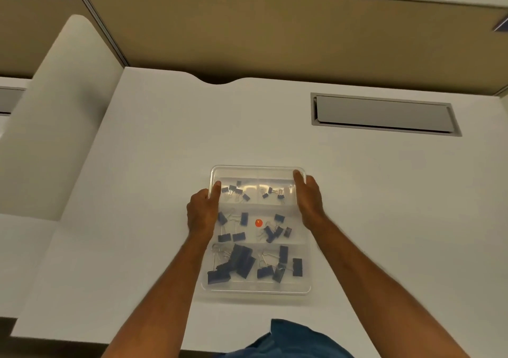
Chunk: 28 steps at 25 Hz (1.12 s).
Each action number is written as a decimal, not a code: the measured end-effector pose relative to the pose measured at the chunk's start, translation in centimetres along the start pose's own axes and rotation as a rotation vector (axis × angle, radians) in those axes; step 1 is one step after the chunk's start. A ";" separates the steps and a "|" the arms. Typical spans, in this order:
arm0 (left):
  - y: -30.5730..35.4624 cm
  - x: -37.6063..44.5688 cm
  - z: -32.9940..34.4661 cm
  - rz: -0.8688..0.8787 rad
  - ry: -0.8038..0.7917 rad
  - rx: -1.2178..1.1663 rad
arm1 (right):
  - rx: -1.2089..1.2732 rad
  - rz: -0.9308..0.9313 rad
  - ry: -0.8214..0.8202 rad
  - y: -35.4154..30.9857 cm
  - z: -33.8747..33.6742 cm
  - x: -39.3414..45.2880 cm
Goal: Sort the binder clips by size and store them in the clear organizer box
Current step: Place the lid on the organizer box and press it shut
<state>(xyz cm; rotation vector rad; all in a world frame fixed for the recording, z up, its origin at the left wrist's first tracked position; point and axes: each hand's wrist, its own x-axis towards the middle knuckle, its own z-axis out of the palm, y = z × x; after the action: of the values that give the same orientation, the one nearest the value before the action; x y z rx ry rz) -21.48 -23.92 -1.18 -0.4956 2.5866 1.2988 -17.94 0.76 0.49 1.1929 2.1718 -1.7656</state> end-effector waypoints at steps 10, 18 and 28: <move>-0.3 0.6 0.3 -0.061 -0.024 -0.061 | 0.021 -0.041 -0.004 -1.1 0.1 2.5; -0.2 0.5 0.4 -0.050 -0.015 -0.037 | -0.999 -1.002 -0.051 0.3 3.4 -0.1; 0.5 0.4 0.3 -0.075 -0.013 0.034 | -0.987 -0.986 -0.159 0.6 3.9 0.9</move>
<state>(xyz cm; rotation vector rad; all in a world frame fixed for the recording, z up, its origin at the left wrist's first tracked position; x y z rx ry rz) -22.06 -23.48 -1.09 -0.5703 2.5486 1.2278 -19.72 -2.15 -1.75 -0.2789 3.0734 -0.5318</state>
